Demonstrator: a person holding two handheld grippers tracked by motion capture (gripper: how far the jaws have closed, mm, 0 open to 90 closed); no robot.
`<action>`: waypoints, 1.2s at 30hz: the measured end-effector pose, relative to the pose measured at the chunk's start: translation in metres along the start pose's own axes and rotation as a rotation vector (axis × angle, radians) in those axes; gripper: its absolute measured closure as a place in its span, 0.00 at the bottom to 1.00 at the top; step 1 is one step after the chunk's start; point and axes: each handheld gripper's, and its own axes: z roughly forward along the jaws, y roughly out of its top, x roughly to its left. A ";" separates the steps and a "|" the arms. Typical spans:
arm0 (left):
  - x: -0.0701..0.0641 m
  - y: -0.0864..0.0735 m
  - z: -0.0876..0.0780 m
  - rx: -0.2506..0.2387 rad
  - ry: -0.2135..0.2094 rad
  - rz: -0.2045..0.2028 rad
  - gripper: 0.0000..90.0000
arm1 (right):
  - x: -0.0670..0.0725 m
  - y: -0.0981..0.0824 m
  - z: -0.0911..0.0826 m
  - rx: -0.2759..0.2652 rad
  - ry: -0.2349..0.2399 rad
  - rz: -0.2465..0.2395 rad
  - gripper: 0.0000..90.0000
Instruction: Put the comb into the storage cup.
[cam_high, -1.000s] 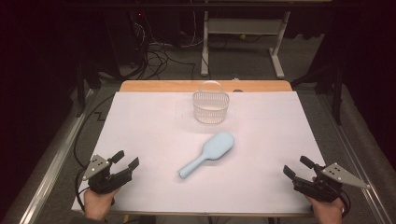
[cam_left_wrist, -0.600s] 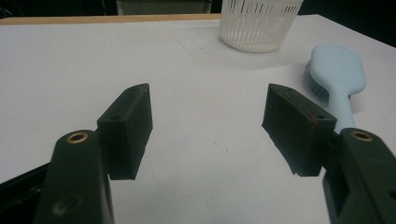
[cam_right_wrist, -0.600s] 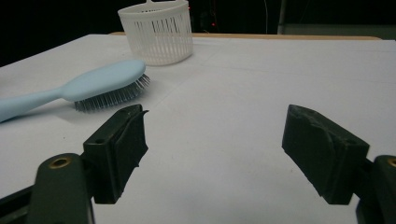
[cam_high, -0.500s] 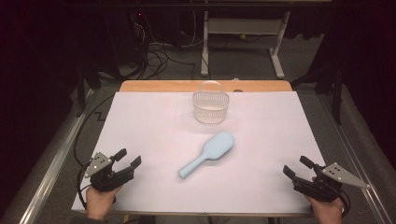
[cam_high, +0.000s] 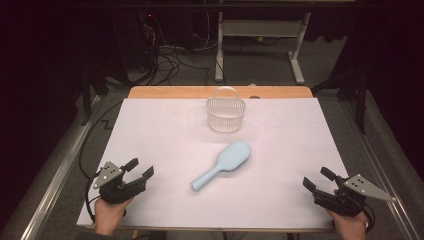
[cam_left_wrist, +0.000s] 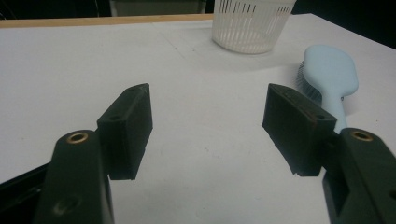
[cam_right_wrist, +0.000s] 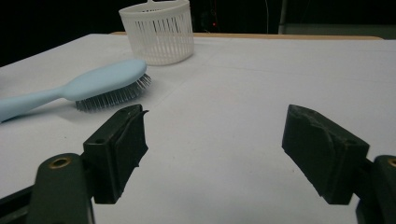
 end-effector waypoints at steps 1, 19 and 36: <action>0.000 0.000 0.000 0.001 -0.002 0.000 0.36 | 0.000 0.000 0.000 -0.001 0.000 -0.004 0.25; -0.010 0.007 0.007 0.008 -0.047 0.023 0.36 | 0.002 0.000 0.000 0.004 0.006 -0.006 0.25; -0.023 0.014 0.016 0.010 -0.093 0.059 0.36 | 0.004 0.000 0.002 0.006 0.015 -0.019 0.25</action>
